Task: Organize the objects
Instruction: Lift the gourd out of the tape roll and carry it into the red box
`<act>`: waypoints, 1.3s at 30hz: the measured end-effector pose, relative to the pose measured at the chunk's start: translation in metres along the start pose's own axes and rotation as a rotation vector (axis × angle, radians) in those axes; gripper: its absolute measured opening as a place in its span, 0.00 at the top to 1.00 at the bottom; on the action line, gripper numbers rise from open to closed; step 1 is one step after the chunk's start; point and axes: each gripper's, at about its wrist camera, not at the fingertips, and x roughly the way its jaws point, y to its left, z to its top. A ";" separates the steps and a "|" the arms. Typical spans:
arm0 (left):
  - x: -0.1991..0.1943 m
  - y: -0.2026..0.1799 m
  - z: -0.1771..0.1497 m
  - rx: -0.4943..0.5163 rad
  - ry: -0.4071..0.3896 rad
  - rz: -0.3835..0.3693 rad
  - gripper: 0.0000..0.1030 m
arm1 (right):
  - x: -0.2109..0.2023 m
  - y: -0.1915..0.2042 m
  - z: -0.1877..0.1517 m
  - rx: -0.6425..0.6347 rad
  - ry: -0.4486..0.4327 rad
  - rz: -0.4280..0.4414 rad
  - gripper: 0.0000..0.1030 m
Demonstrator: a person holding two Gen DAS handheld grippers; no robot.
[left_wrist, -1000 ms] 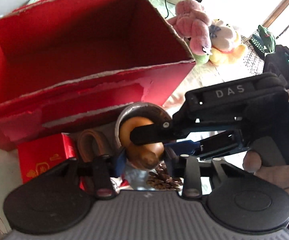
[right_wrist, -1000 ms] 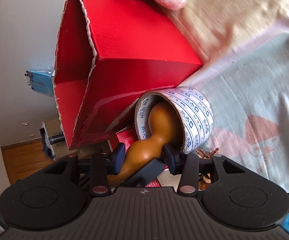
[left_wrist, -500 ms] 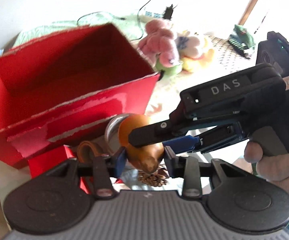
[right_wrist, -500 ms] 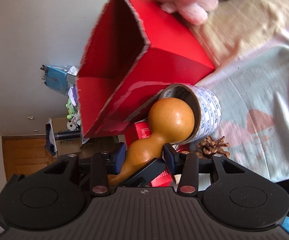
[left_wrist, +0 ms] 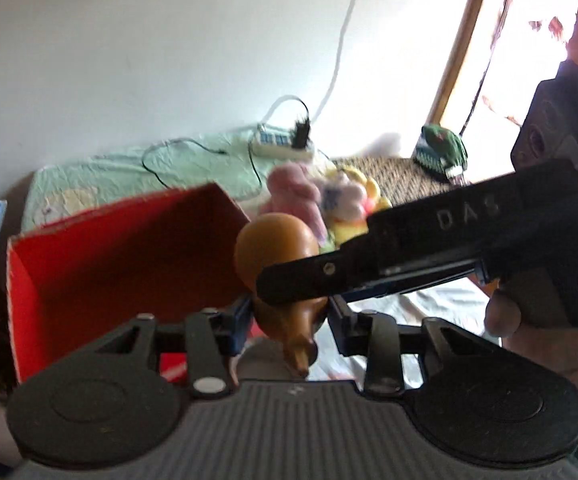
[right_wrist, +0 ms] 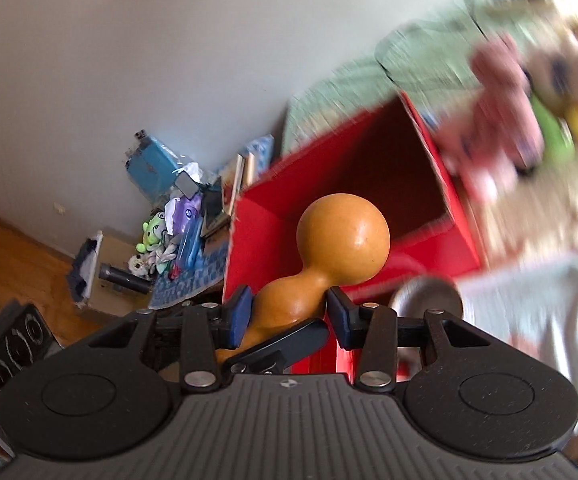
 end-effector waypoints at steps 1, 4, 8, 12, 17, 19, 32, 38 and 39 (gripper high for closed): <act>0.002 0.006 0.003 -0.017 -0.010 0.009 0.65 | 0.004 0.001 0.003 -0.033 -0.006 -0.007 0.56; 0.013 0.027 0.010 -0.069 -0.023 0.018 0.65 | 0.023 0.002 0.019 -0.133 -0.003 -0.029 0.56; 0.053 0.051 0.018 -0.131 -0.009 0.062 0.65 | 0.047 0.002 0.039 -0.233 0.027 -0.046 0.56; 0.090 0.076 0.018 -0.209 0.044 0.123 0.65 | 0.080 -0.016 0.061 -0.281 0.099 -0.035 0.57; 0.121 0.100 0.014 -0.302 0.115 0.174 0.65 | 0.117 -0.038 0.083 -0.291 0.210 0.001 0.57; 0.136 0.107 0.014 -0.352 0.154 0.201 0.64 | 0.131 -0.044 0.087 -0.300 0.252 0.000 0.57; 0.168 0.124 -0.003 -0.464 0.321 0.298 0.65 | 0.189 -0.040 0.079 -0.406 0.433 -0.049 0.58; 0.157 0.120 -0.010 -0.450 0.317 0.325 0.39 | 0.193 -0.036 0.071 -0.446 0.440 -0.100 0.58; 0.153 0.120 -0.012 -0.454 0.307 0.331 0.37 | 0.193 -0.036 0.069 -0.448 0.440 -0.107 0.58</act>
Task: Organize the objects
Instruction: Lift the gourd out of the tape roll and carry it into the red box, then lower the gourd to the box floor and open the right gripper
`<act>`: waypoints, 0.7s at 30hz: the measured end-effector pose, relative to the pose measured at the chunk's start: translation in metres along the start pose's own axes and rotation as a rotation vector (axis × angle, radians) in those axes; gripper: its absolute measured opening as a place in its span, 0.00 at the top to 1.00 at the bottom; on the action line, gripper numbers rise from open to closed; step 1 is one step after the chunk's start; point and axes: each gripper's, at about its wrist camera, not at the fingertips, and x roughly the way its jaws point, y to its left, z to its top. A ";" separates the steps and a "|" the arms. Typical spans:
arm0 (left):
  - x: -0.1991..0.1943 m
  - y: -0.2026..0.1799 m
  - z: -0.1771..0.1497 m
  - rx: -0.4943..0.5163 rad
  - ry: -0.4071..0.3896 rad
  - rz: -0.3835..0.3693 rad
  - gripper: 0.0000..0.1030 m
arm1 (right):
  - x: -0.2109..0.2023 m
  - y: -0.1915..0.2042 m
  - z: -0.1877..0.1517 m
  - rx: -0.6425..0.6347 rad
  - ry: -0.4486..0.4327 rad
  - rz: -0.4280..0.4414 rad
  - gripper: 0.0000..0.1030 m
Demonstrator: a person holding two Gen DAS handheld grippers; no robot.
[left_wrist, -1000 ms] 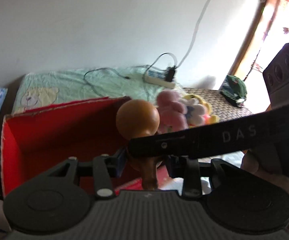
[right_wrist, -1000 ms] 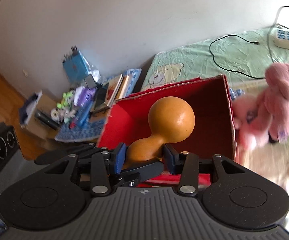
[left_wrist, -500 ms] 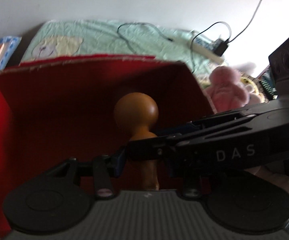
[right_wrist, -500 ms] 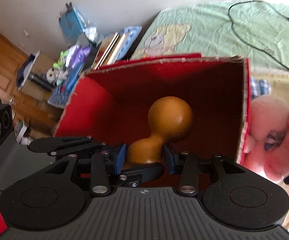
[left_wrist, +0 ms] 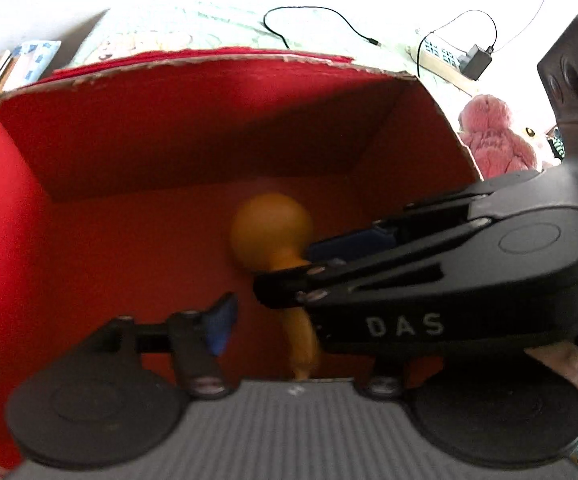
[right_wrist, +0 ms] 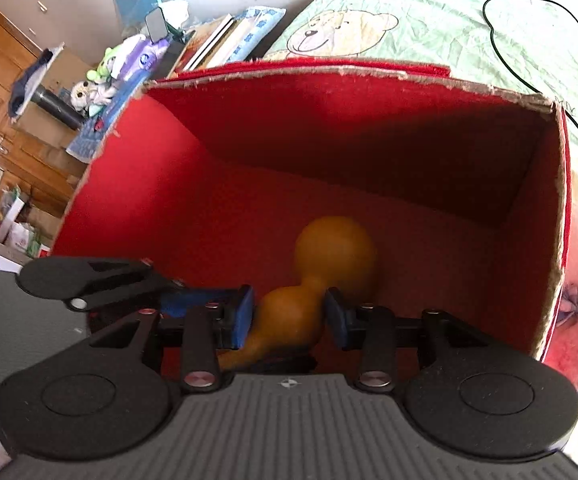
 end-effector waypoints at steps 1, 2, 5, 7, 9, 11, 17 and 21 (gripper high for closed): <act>-0.003 0.002 -0.002 -0.005 -0.006 0.001 0.37 | -0.001 0.001 -0.001 0.000 -0.003 -0.004 0.58; -0.006 0.005 -0.003 -0.008 -0.009 -0.002 0.37 | -0.001 0.001 -0.002 0.003 -0.007 -0.006 0.59; -0.014 0.010 -0.007 -0.019 -0.024 0.004 0.36 | -0.004 -0.003 -0.004 0.044 -0.031 0.002 0.58; -0.018 0.013 -0.010 -0.021 -0.025 0.019 0.36 | -0.008 -0.006 -0.006 0.090 -0.042 0.017 0.58; -0.020 0.016 -0.012 -0.029 -0.024 0.031 0.36 | -0.009 -0.005 -0.009 0.114 -0.055 -0.003 0.58; -0.022 0.017 -0.012 -0.030 -0.023 0.046 0.36 | -0.012 -0.002 -0.013 0.124 -0.077 -0.028 0.58; -0.029 0.015 -0.018 -0.008 -0.032 0.101 0.35 | -0.016 0.006 -0.024 0.178 -0.140 -0.099 0.59; -0.031 0.012 -0.018 0.000 -0.040 0.128 0.35 | -0.019 0.011 -0.033 0.196 -0.184 -0.138 0.59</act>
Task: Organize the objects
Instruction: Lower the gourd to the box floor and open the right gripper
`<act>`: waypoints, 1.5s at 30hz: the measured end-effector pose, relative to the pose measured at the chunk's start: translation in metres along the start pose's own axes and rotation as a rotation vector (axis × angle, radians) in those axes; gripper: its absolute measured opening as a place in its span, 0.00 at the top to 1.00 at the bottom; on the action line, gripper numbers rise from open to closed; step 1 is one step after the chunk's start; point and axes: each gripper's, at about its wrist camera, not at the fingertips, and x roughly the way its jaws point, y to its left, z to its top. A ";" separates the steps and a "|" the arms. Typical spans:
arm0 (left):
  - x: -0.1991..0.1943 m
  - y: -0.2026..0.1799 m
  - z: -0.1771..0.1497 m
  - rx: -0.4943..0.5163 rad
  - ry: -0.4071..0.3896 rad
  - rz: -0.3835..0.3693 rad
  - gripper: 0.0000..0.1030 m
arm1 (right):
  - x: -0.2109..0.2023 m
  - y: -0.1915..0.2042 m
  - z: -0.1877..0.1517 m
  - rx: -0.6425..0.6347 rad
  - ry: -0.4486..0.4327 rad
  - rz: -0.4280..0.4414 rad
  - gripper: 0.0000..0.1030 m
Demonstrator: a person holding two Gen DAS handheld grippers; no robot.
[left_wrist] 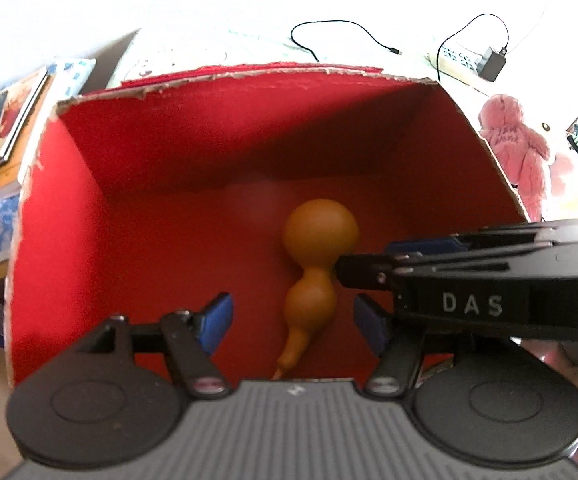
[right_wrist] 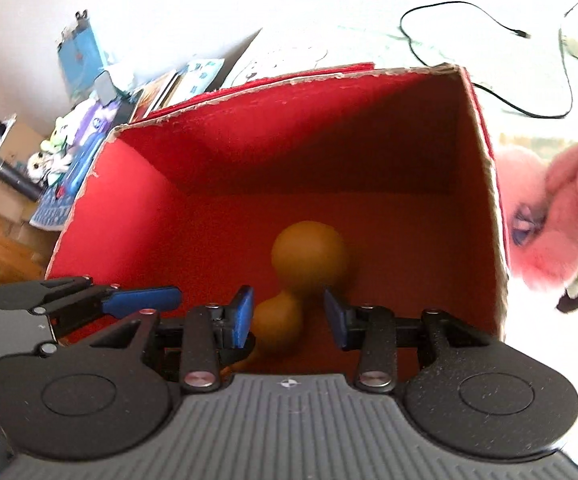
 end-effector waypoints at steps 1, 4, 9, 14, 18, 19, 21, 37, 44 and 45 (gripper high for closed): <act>-0.001 -0.001 -0.001 0.009 -0.002 0.007 0.35 | -0.001 0.000 -0.002 0.003 -0.012 -0.006 0.59; -0.002 -0.006 -0.004 0.018 -0.018 0.036 0.33 | -0.003 0.002 -0.006 0.010 -0.047 -0.026 0.60; -0.003 -0.009 -0.005 0.021 -0.032 0.069 0.30 | -0.006 0.001 -0.011 0.030 -0.080 -0.029 0.60; -0.003 -0.009 -0.006 0.001 -0.037 0.096 0.26 | -0.006 0.003 -0.014 0.023 -0.104 -0.034 0.59; -0.004 -0.011 -0.007 0.008 -0.053 0.134 0.22 | -0.008 0.002 -0.018 0.023 -0.128 -0.035 0.60; -0.004 -0.012 -0.007 0.011 -0.059 0.146 0.22 | -0.008 0.002 -0.018 0.023 -0.135 -0.036 0.60; -0.005 -0.013 -0.007 0.016 -0.069 0.163 0.18 | -0.009 0.002 -0.020 0.027 -0.147 -0.043 0.60; -0.012 -0.025 -0.012 0.000 -0.116 0.260 0.12 | -0.032 0.012 -0.031 0.018 -0.285 -0.142 0.60; -0.019 -0.034 -0.014 0.032 -0.146 0.338 0.10 | -0.041 0.013 -0.043 0.028 -0.392 -0.179 0.54; -0.020 -0.035 -0.014 0.036 -0.148 0.349 0.09 | -0.041 0.012 -0.043 0.032 -0.401 -0.176 0.54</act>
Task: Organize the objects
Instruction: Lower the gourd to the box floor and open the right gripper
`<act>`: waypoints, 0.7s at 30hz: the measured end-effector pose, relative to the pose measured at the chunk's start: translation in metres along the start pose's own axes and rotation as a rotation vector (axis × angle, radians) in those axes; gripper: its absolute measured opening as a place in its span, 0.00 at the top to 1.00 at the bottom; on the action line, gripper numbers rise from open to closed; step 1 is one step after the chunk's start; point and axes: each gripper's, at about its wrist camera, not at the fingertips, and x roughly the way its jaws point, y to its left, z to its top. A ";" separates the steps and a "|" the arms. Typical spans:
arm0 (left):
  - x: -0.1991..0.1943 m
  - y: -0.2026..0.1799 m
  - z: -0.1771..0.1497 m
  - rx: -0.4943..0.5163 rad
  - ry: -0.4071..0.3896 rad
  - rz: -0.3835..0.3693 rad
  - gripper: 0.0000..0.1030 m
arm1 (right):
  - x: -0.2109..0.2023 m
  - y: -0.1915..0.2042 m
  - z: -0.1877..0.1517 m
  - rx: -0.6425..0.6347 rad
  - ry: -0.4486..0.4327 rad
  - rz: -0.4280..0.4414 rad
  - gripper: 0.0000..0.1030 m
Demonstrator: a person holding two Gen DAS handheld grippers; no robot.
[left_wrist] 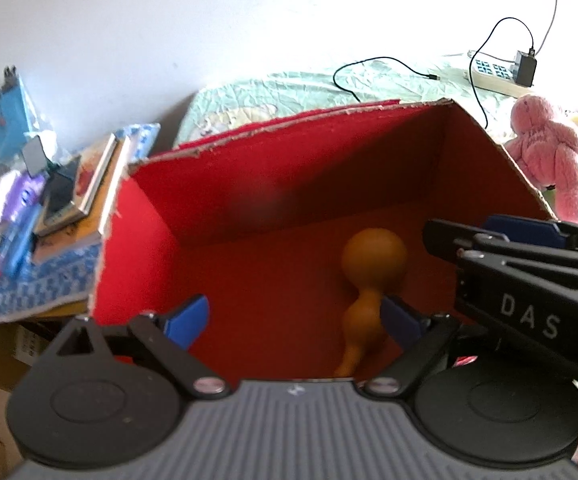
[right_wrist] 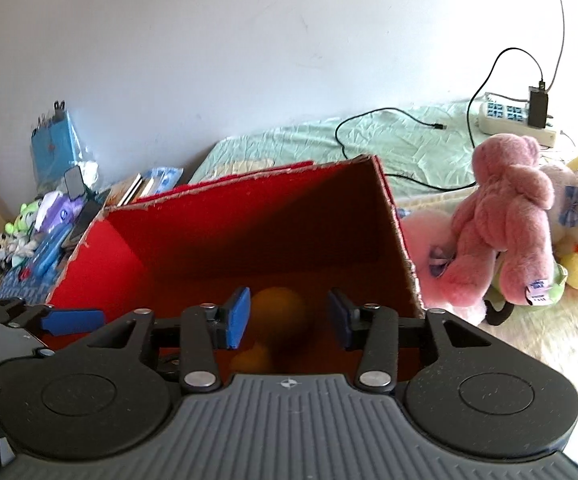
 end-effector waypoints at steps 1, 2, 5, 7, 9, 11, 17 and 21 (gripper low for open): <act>-0.001 -0.001 0.000 0.001 -0.001 0.012 0.09 | 0.000 -0.001 0.000 0.008 -0.008 0.002 0.54; -0.002 -0.002 0.000 0.002 -0.003 0.020 0.09 | -0.002 -0.002 -0.001 0.015 -0.018 0.002 0.54; -0.004 -0.002 0.000 -0.003 -0.002 0.037 0.09 | -0.006 -0.006 -0.003 0.024 -0.042 0.000 0.54; -0.007 -0.002 0.001 -0.013 -0.007 0.054 0.11 | -0.010 -0.007 -0.004 0.028 -0.050 -0.001 0.54; -0.012 -0.001 0.003 -0.021 -0.021 0.066 0.12 | -0.014 -0.009 -0.004 0.030 -0.062 -0.001 0.54; -0.017 -0.001 0.006 -0.028 -0.029 0.080 0.12 | -0.019 -0.009 -0.002 0.025 -0.069 -0.007 0.54; -0.037 0.002 0.011 -0.050 -0.060 0.092 0.08 | -0.039 -0.010 0.010 0.003 -0.067 0.003 0.54; -0.051 0.004 0.009 -0.060 -0.081 0.090 0.07 | -0.051 -0.003 0.015 -0.025 -0.070 -0.014 0.54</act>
